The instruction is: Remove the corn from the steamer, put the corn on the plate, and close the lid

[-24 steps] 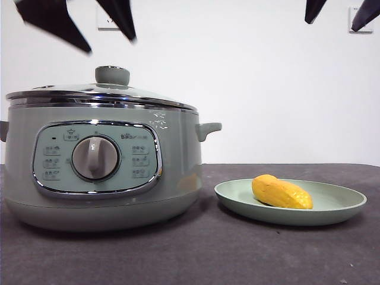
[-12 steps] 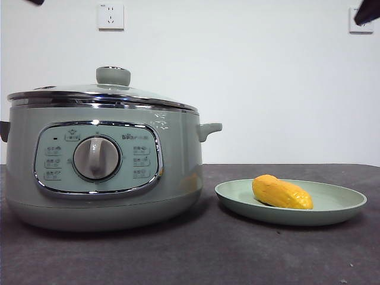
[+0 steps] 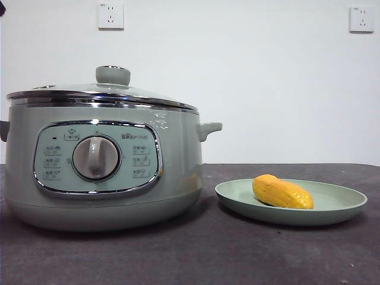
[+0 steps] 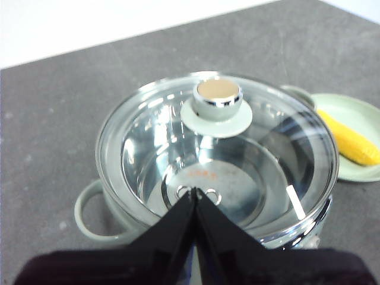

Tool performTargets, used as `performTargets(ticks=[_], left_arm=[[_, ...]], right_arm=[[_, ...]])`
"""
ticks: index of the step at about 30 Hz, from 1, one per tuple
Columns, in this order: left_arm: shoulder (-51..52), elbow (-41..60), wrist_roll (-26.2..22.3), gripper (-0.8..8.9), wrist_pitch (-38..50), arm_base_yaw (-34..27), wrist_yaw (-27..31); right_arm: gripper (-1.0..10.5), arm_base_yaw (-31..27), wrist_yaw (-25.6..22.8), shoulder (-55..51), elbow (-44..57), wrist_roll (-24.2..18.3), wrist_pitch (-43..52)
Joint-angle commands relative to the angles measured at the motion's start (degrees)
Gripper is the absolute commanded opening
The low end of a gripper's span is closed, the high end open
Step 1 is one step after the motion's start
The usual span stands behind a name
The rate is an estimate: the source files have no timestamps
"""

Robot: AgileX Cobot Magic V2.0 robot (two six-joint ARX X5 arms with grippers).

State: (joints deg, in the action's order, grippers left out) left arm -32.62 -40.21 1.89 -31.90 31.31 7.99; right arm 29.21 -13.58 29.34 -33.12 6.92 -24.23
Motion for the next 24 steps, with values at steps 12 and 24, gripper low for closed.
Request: performTargets(ticks=[12, 24], left_arm=[[-0.1, 0.0, -0.4, -0.03, 0.0, 0.2, -0.5], [20.3, 6.5, -2.2, -0.03, 1.3, -16.2, -0.6]], right_arm=[[0.0, 0.0, -0.3, -0.1, 0.4, 0.7, -1.3], [0.0, 0.0, -0.3, -0.1, 0.4, 0.7, -1.9]])
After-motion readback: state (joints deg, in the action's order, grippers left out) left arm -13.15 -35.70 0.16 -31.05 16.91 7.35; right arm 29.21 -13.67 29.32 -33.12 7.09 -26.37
